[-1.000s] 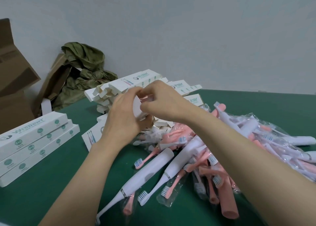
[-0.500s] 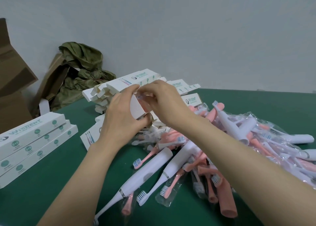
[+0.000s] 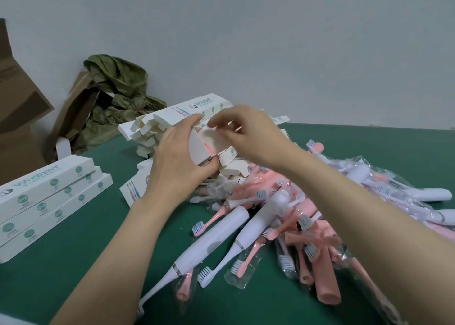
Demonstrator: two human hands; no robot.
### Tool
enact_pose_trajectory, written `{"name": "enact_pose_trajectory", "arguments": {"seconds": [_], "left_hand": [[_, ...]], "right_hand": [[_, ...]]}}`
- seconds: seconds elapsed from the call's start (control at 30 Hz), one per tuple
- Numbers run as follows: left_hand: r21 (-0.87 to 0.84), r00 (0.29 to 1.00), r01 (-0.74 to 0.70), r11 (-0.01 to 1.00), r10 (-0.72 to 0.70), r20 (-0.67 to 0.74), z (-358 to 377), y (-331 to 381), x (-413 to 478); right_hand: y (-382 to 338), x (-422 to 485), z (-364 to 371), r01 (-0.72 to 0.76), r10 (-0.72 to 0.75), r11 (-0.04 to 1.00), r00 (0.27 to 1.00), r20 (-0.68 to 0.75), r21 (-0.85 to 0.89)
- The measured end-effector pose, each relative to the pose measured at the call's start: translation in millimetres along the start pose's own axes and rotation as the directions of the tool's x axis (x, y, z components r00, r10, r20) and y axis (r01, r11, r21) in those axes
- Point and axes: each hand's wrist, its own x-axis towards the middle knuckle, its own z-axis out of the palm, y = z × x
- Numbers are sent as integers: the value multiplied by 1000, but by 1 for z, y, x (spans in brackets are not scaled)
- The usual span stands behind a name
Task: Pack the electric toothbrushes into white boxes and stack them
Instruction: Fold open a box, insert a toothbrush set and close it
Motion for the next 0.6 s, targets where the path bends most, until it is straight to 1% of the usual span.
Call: {"name": "enact_pose_trajectory", "arguments": {"seconds": [0.03, 0.07, 0.1, 0.13, 0.17, 0.2, 0.23, 0.27, 0.33, 0.4, 0.47, 0.53, 0.57, 0.6], "left_hand": [[3, 1000, 8, 1000, -8, 6, 0, -1, 0], [11, 1000, 14, 1000, -15, 18, 0, -2, 0], [22, 999, 18, 1000, -19, 33, 0, -4, 0], [35, 999, 22, 999, -24, 48, 0, -5, 0], [47, 998, 27, 999, -29, 56, -1, -6, 0], [55, 998, 30, 998, -34, 57, -1, -6, 0], [59, 998, 31, 998, -34, 54, -1, -6, -1], [61, 998, 29, 998, -32, 52, -1, -6, -1], [62, 998, 26, 998, -30, 62, 0, -4, -3], [63, 997, 29, 998, -34, 76, 1, -3, -3], [66, 996, 27, 997, -33, 81, 1, -3, -3], [67, 996, 34, 997, -40, 82, 0, -4, -2], [66, 996, 40, 997, -45, 82, -1, -4, -2], [65, 996, 44, 997, -49, 80, -1, -4, -2]], "right_hand": [[5, -2, -7, -49, 49, 998, 999, -3, 46], [8, -4, -13, -88, 85, 995, 994, 65, 50], [11, -7, -15, -105, 107, 994, 976, 189, -20], [12, -11, -14, -88, 128, 987, 937, 325, -135], [12, -15, -8, -44, 157, 964, 888, 432, -260], [14, -18, -1, 7, 188, 932, 846, 499, -363], [16, -21, 6, 36, 215, 905, 821, 529, -425], [17, -23, 11, 39, 232, 895, 811, 538, -445], [18, -25, 14, 28, 228, 904, 812, 537, -427], [18, -22, 7, 30, 186, 923, 839, 511, -385], [15, -19, -5, 68, 117, 929, 879, 462, -363], [14, -18, -15, 56, 67, 945, 932, 357, -323], [13, -18, -19, 27, 55, 958, 960, 274, -287], [12, -17, -23, -23, 61, 977, 983, 175, -212]]}}
